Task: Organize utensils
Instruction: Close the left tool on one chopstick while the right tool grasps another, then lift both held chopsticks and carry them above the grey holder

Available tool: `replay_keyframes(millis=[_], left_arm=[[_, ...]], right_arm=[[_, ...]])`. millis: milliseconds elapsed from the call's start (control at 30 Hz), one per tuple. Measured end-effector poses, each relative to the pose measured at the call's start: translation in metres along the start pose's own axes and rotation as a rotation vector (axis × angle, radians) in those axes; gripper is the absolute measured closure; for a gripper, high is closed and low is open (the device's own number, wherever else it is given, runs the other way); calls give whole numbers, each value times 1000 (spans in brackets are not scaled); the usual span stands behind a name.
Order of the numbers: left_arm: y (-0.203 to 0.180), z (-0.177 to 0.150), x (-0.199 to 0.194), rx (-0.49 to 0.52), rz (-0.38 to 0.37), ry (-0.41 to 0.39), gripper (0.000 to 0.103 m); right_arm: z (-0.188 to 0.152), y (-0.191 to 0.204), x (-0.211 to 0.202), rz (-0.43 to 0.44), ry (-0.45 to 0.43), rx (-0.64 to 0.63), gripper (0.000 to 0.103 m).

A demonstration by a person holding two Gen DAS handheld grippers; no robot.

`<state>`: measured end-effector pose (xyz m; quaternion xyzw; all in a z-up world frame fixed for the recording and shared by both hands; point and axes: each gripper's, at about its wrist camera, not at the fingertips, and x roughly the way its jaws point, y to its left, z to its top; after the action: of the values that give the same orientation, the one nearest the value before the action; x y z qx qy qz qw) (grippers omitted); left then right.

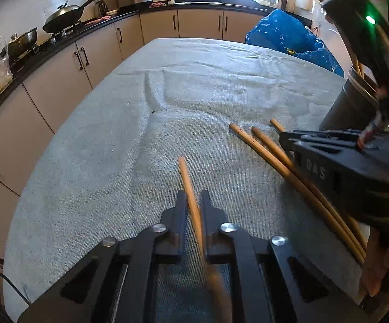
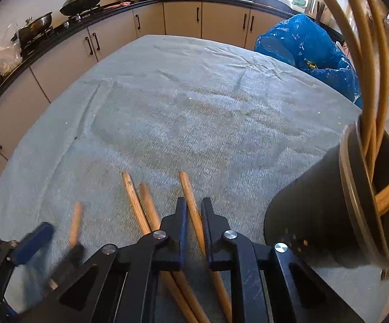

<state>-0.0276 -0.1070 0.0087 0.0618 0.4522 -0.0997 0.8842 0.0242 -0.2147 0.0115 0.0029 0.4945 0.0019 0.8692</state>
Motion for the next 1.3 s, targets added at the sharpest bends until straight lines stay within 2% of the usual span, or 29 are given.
replay_keyframes(millis=[133, 267, 400, 567, 833, 1067, 1133, 1300], left_arm=[[13, -1, -5, -55, -68, 10, 97], [20, -6, -23, -71, -94, -37, 97], [25, -10, -36, -82, -136, -46, 97], [32, -16, -51, -102, -216, -49, 97], [42, -22, -83, -134, -323, -107, 97], [41, -22, -134, -142, -379, -233, 97], [38, -21, -149, -132, -378, -288, 97], [30, -25, -172, -106, -356, -391, 97]], right_arm=[[-12, -4, -12, 33, -33, 17, 96], [-28, -18, -41, 78, -99, 68, 96], [-49, -35, -71, 127, -151, 114, 96], [-77, -56, -91, 207, -158, 164, 96], [-114, -70, -119, 196, -215, 188, 96], [-126, -83, -149, 248, -327, 241, 96], [-127, -86, -160, 256, -368, 253, 96], [-133, -96, -175, 230, -401, 273, 96]])
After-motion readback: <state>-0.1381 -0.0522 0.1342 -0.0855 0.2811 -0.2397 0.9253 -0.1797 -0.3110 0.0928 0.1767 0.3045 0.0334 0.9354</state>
